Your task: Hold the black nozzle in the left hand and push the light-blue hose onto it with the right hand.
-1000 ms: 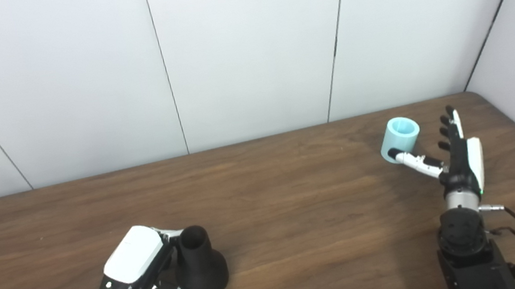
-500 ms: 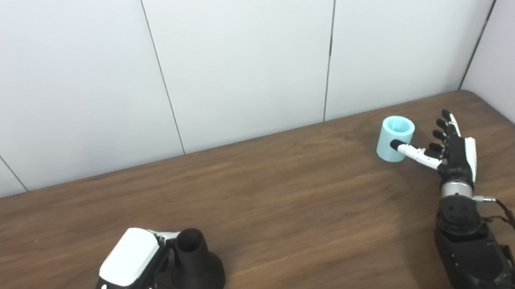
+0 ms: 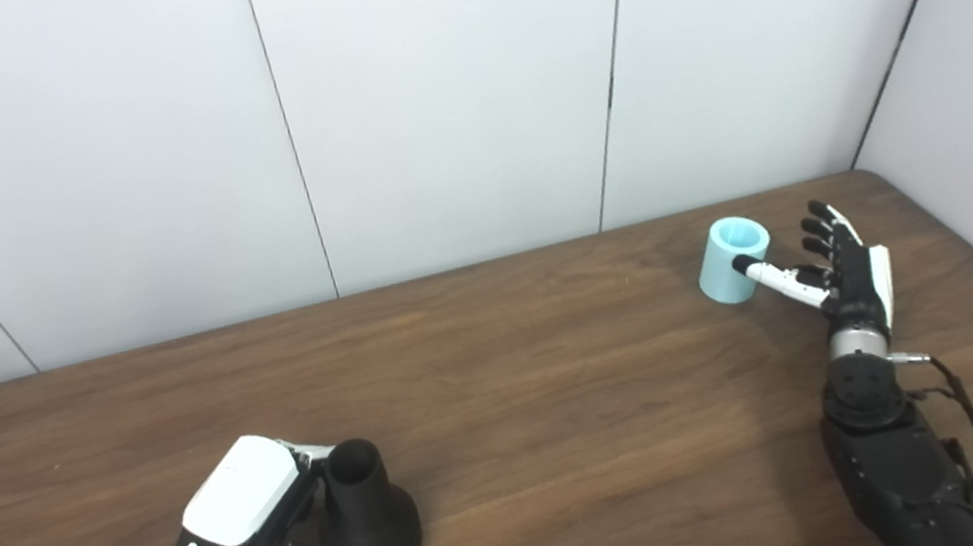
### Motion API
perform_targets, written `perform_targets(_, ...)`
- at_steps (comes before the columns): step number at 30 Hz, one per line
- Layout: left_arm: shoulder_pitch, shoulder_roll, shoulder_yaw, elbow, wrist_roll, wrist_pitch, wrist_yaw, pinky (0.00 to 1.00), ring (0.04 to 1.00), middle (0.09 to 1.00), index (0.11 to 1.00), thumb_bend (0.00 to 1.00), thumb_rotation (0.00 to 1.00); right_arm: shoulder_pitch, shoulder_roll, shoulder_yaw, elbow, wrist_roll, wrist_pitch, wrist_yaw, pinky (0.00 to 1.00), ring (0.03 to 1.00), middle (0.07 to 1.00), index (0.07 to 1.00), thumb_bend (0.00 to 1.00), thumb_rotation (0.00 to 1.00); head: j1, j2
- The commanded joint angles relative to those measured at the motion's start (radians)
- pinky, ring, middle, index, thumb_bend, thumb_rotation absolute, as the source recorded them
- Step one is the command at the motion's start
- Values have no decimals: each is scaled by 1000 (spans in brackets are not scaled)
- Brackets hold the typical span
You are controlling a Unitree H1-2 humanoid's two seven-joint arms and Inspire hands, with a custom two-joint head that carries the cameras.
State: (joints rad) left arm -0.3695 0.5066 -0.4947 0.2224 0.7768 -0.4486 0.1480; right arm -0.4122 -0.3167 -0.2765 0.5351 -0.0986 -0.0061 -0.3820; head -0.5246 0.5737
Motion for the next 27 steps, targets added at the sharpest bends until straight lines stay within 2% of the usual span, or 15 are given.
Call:
perform_targets(1,-10,11,-3,-22,-2,-21,0,130,181,472,479,524,0,-35,-6,31,-13,-7,13,41,747,822,831,854,1000,307,-1,0)
perform_targets(4,-13,13,-11,-18,0,-21,10,132,185,473,478,524,0,-30,-12,61,-29,-16,19,53,750,822,832,856,1000,305,-1,0)
perform_targets(6,-11,11,-9,-16,-4,-21,4,131,184,407,480,519,0,-27,-13,75,-38,-21,21,56,743,812,824,847,1000,297,-1,0)
perform_targets(10,-10,10,-6,-20,-5,-21,-4,128,181,384,480,516,0,-21,-16,98,-53,-27,31,73,731,800,814,839,1000,302,-1,0)
perform_targets(12,-12,9,-8,-17,1,-21,-1,129,184,449,478,522,0,-19,-19,107,-55,-27,33,84,734,802,814,834,1000,316,1,-5)
perform_targets(14,-13,7,-10,-14,5,-21,5,127,182,396,481,517,0,-17,-21,118,-63,-28,42,94,733,802,813,832,1000,320,0,-6)
perform_targets(15,-13,7,-10,-14,4,-21,4,131,185,448,479,522,0,-17,-22,124,-67,-31,46,97,728,798,809,830,1000,319,0,-6)
perform_targets(17,-14,7,-12,-15,0,-21,4,132,186,466,479,523,0,-19,-22,131,-70,-35,55,102,723,793,803,826,1000,313,0,-6)
perform_targets(19,-16,7,-15,-12,-4,-21,8,128,182,418,479,519,0,-22,-21,141,-75,-47,70,103,722,789,796,824,1000,306,0,-6)
perform_targets(22,-15,6,-13,-12,-4,-21,3,127,180,394,476,518,0,-25,-22,159,-85,-73,94,101,705,773,782,820,1000,316,-2,-8)
perform_targets(24,-12,4,-7,-14,-9,-21,-6,127,179,452,478,522,0,-26,-21,166,-91,-82,104,101,677,748,770,808,1000,316,-1,-8)
perform_targets(27,-12,6,-8,-9,-14,-21,-2,129,182,471,479,524,0,-28,-15,163,-99,-83,118,98,647,713,733,767,1000,287,-2,-10)
